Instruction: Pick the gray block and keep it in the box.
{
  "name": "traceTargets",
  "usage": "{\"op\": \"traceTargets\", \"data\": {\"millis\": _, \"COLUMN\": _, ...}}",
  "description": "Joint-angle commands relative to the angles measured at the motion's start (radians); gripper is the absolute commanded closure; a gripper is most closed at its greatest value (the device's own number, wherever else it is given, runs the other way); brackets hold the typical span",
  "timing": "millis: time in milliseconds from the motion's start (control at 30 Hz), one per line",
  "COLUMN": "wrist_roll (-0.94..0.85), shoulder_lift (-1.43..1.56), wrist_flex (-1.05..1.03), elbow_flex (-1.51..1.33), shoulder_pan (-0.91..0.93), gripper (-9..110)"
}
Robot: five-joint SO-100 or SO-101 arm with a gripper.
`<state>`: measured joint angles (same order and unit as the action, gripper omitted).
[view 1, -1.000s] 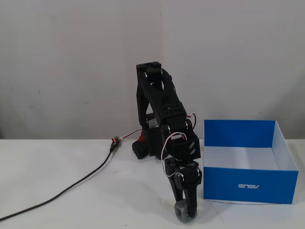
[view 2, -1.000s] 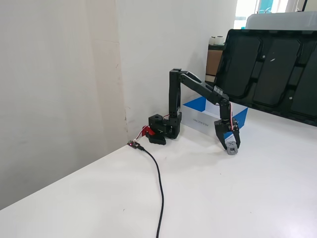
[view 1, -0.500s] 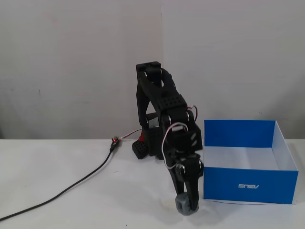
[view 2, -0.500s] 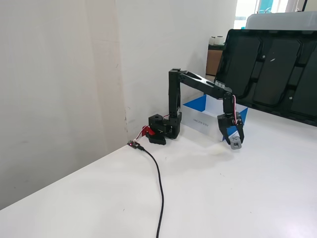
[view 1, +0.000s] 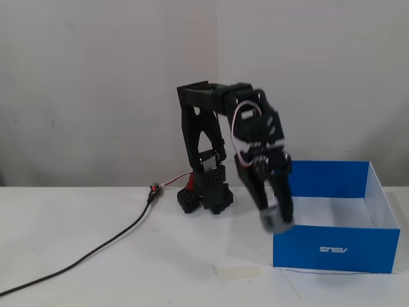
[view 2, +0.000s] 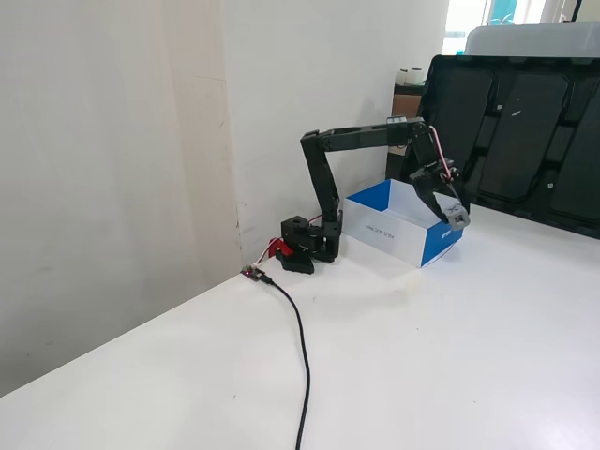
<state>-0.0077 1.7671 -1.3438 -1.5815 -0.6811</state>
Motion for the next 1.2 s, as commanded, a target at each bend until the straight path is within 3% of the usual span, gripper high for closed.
{"op": "traceTargets", "data": {"millis": 0, "wrist_roll": 0.018, "shoulder_lift": 0.152, "wrist_flex": -0.060, "elbow_flex": 0.101, "shoulder_pan": -0.103, "gripper": 96}}
{"op": "traceTargets", "data": {"millis": 500, "wrist_roll": 0.120, "shoulder_lift": 0.272, "wrist_flex": -0.112, "elbow_flex": 0.040, "shoulder_pan": -0.558, "gripper": 97}}
{"op": "traceTargets", "data": {"millis": 1167, "wrist_roll": 0.124, "shoulder_lift": 0.153, "wrist_flex": 0.064, "elbow_flex": -0.143, "shoulder_pan": -0.653, "gripper": 91}}
